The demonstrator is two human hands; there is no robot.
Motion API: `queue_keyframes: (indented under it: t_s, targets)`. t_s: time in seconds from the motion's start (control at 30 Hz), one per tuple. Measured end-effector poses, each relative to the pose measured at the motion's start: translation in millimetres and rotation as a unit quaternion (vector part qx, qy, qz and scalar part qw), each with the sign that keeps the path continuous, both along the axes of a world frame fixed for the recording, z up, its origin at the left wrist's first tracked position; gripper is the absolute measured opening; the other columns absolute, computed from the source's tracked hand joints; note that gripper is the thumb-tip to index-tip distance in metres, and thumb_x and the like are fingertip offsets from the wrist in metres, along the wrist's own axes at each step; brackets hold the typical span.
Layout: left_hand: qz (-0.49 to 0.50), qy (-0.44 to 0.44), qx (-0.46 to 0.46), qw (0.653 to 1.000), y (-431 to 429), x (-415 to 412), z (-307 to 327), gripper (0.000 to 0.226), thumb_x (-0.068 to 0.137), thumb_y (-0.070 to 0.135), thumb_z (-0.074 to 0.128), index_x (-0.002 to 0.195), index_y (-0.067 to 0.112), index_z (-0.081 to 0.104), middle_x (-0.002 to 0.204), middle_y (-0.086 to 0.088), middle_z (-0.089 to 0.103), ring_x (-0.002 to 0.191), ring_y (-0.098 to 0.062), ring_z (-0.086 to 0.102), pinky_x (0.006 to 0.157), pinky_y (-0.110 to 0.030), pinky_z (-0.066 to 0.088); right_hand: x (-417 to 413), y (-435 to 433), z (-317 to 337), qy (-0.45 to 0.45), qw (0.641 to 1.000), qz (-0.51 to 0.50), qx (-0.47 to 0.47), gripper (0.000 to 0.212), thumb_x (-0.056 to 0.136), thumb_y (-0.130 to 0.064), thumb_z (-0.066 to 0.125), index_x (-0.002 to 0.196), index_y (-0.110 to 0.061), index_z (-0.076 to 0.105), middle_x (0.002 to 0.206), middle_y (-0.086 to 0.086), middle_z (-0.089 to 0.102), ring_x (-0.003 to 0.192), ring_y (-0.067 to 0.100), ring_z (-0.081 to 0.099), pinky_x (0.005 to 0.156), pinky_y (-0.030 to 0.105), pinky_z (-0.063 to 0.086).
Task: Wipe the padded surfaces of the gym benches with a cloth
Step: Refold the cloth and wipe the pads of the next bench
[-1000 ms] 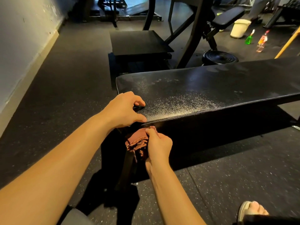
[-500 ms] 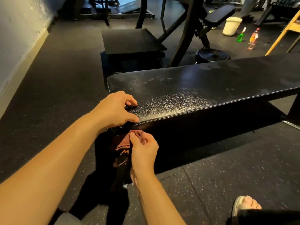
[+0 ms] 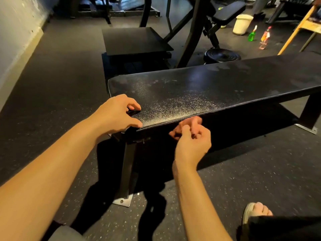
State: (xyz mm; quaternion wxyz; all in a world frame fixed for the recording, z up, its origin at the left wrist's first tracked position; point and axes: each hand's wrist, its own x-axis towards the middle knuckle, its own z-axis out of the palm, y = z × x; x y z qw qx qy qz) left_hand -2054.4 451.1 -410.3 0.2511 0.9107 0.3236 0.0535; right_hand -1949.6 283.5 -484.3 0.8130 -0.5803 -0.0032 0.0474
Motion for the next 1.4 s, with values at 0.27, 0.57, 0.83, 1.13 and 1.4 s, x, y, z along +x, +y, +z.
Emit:
queue_keyframes:
  t_s: [0.27, 0.57, 0.83, 1.13, 1.4]
  targets:
    - [-0.006, 0.004, 0.008, 1.0, -1, 0, 2, 0.05, 0.076, 0.041, 0.087, 0.121, 0.035, 0.067, 0.124, 0.006, 0.059, 0.112, -0.014, 0.058, 0.098, -0.041, 0.05, -24, -12, -17, -0.015, 0.991, 0.076, -0.107, 0.014, 0.081, 0.009, 0.062, 0.088, -0.003, 0.065, 0.085, 0.005, 0.067, 0.076, 0.015, 0.066, 0.061, 0.018, 0.051]
    - [-0.012, 0.021, 0.01, 1.0, 4, 5, 2, 0.048, 0.073, 0.045, 0.088, 0.116, 0.039, 0.066, 0.123, 0.006, 0.062, 0.11, -0.014, 0.06, 0.096, -0.041, 0.052, -24, 0, -11, 0.013, 0.993, 0.115, -0.003, 0.013, 0.084, 0.012, 0.059, 0.092, 0.003, 0.055, 0.079, 0.012, 0.07, 0.064, 0.023, 0.07, 0.058, 0.032, 0.056]
    - [-0.084, 0.0, 0.08, 0.993, -26, 26, 4, 0.062, 0.074, 0.059, 0.08, 0.128, 0.031, 0.066, 0.122, 0.007, 0.059, 0.115, -0.017, 0.057, 0.1, -0.045, 0.052, 62, -37, -21, 0.08, 0.997, 0.006, -0.002, 0.011, 0.076, 0.006, 0.054, 0.086, 0.0, 0.053, 0.089, 0.024, 0.066, 0.062, 0.034, 0.063, 0.054, 0.044, 0.057]
    - [-0.099, -0.014, 0.061, 0.993, -23, 26, 1, 0.05, 0.08, 0.044, 0.083, 0.125, 0.032, 0.067, 0.124, 0.009, 0.061, 0.118, -0.015, 0.056, 0.104, -0.043, 0.048, 50, -33, 1, -0.039, 0.995, 0.075, -0.053, 0.015, 0.088, 0.016, 0.052, 0.092, 0.002, 0.054, 0.079, 0.011, 0.069, 0.068, 0.02, 0.073, 0.059, 0.033, 0.059]
    - [-0.062, 0.0, 0.068, 0.996, -27, 14, 6, 0.038, 0.09, 0.024, 0.076, 0.127, 0.026, 0.068, 0.132, 0.006, 0.062, 0.124, -0.017, 0.056, 0.107, -0.037, 0.045, -25, -16, -3, -0.059, 0.936, 0.329, -0.112, 0.013, 0.086, 0.012, 0.06, 0.087, 0.0, 0.057, 0.089, 0.011, 0.068, 0.071, 0.016, 0.072, 0.062, 0.034, 0.06]
